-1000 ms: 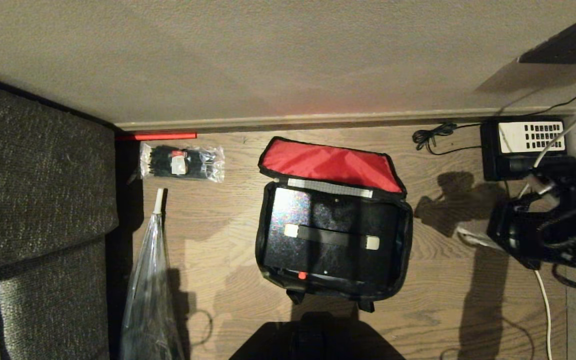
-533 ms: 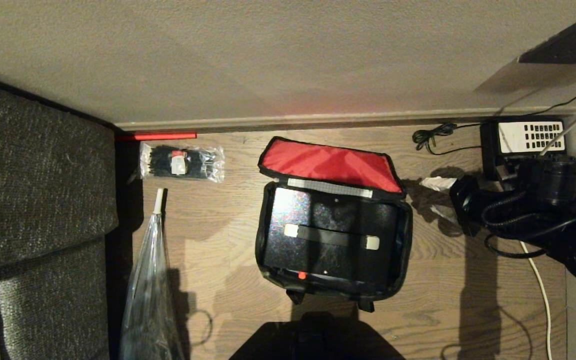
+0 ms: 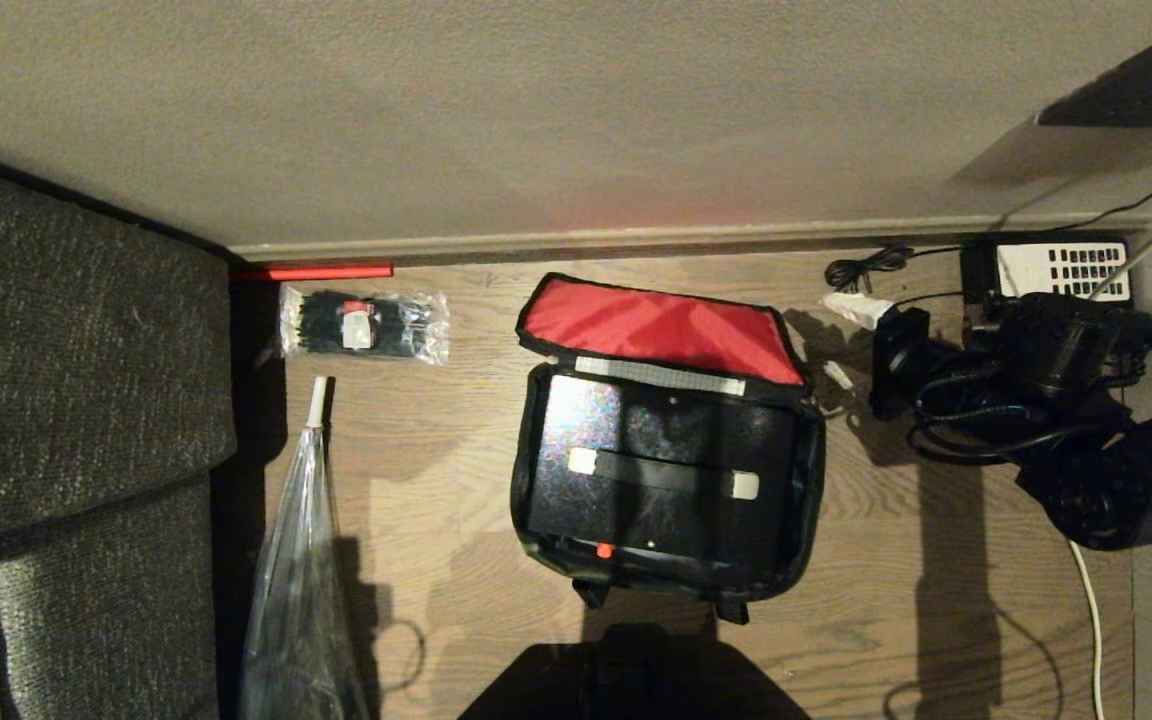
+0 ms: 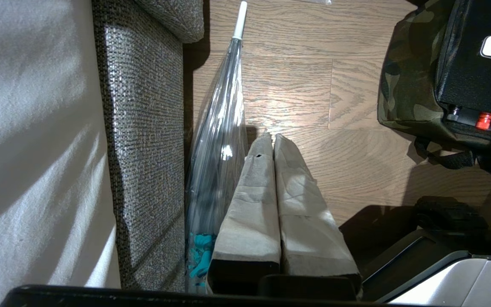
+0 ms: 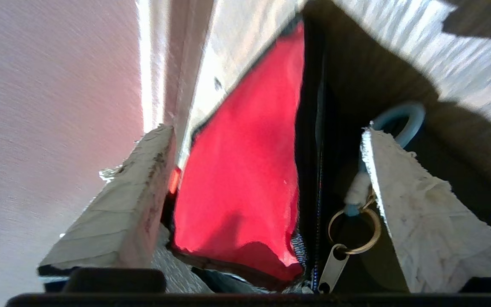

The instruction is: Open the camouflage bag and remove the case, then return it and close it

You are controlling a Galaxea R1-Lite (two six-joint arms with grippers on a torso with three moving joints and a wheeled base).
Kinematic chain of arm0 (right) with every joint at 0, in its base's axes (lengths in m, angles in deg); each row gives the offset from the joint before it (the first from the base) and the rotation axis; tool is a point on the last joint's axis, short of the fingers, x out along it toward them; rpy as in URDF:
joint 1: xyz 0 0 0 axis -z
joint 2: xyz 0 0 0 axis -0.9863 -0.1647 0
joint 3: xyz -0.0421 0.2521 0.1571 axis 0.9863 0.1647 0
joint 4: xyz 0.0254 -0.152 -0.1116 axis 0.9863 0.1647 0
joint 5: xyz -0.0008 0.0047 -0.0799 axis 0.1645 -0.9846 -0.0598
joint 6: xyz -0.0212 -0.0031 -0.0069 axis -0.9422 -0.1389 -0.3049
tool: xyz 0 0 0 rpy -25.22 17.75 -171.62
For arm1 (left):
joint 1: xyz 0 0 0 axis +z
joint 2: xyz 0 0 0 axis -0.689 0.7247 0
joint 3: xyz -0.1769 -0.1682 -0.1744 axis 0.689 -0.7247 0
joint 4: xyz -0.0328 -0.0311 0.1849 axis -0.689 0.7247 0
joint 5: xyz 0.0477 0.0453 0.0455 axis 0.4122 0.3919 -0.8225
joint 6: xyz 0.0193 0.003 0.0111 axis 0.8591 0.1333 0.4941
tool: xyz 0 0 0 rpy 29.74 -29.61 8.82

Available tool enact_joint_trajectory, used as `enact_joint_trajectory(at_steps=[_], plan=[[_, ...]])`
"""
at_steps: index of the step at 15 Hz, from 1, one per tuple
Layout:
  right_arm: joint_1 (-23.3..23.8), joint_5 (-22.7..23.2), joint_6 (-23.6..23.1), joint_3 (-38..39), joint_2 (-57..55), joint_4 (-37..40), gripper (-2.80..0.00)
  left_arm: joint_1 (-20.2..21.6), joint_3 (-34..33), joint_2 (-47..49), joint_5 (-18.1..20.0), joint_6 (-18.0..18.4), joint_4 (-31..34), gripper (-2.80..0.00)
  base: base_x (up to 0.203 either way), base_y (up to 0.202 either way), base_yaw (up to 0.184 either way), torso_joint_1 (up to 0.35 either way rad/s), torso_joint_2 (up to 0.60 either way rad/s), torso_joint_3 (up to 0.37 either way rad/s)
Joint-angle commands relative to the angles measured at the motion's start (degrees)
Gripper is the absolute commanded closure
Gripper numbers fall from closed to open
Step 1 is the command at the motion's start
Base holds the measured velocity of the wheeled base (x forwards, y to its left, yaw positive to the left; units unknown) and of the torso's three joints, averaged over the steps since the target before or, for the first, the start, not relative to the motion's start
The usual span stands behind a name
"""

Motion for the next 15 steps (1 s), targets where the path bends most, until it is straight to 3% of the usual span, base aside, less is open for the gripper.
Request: enact_joint_trajectory(at_steps=[1, 7, 11, 15], plan=[[-0.95, 0.17, 0.21, -1.08, -3.12, 0.33, -2.80, 0.02, -0.18, 0.00, 0.00, -0.02, -0.01, 0.00, 0.000, 0.000, 0.000, 0.000, 0.00, 0.000], [-4.72, -2.07, 0.26, -6.09, -7.79, 1.59, -2.80, 0.02, -0.18, 0.00, 0.00, -0.02, -0.01, 0.00, 0.000, 0.000, 0.000, 0.000, 0.00, 0.000], [-7.55, -9.07, -0.72, -11.74, -12.12, -1.05, -2.80, 0.02, -0.18, 0.00, 0.00, -0.02, -0.01, 0.00, 0.000, 0.000, 0.000, 0.000, 0.00, 0.000], [-7.15, -8.77, -4.64, -12.74, -12.96, -3.21, -2.80, 0.02, -0.18, 0.00, 0.00, -0.02, -0.01, 0.00, 0.000, 0.000, 0.000, 0.000, 0.00, 0.000]])
